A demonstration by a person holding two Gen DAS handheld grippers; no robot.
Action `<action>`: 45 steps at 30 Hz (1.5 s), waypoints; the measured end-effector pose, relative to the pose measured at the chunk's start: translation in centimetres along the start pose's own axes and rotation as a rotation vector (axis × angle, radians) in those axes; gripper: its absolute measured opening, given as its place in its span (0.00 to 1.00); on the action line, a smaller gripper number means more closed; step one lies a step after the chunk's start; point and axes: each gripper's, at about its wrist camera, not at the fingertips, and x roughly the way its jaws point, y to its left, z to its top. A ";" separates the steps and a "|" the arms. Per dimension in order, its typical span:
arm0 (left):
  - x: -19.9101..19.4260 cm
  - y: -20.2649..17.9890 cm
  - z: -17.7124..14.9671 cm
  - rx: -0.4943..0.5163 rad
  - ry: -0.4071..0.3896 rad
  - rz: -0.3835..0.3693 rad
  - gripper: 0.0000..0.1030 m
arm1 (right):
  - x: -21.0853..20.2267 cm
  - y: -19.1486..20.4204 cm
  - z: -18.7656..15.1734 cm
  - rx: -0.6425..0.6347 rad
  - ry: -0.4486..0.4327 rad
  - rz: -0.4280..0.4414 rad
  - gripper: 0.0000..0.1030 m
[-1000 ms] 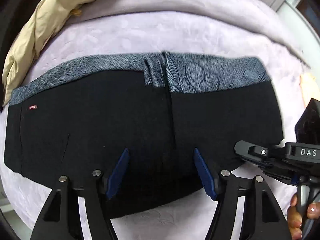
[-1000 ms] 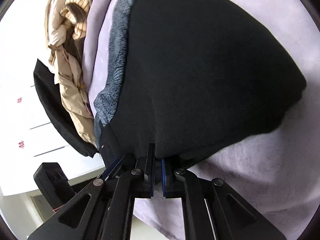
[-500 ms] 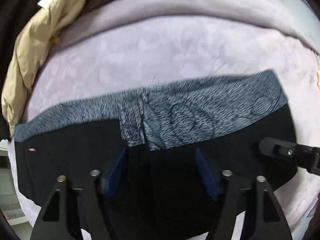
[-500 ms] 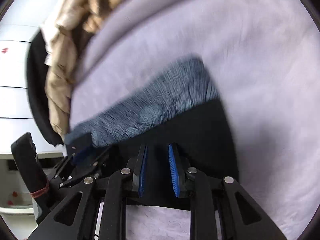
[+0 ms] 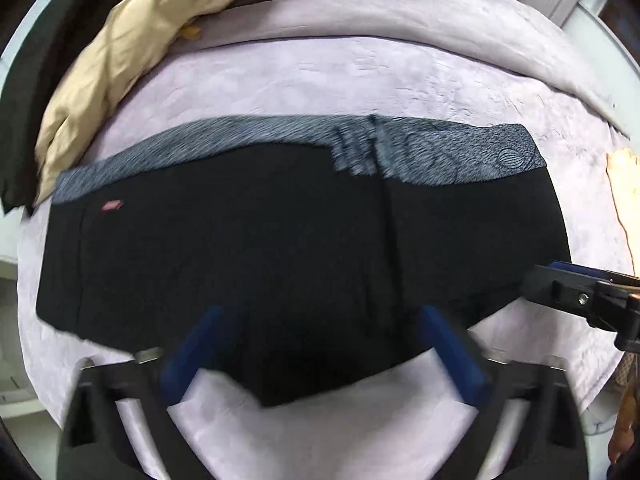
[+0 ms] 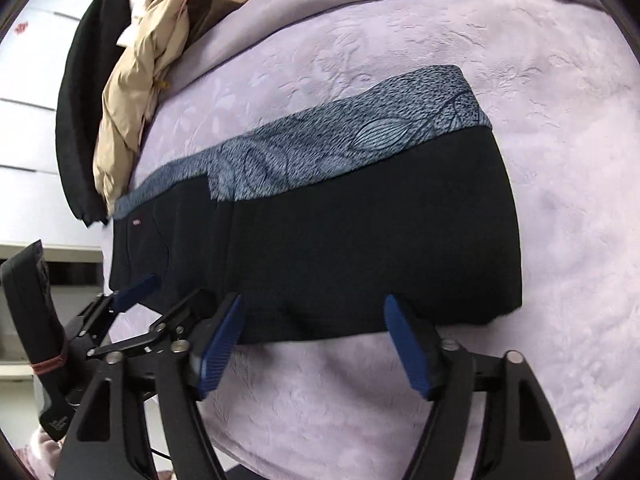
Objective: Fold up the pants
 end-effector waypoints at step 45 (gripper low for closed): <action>-8.5 9.0 -14.8 -0.146 -0.001 0.125 1.00 | -3.5 8.4 -16.5 -0.107 -0.042 -0.057 0.87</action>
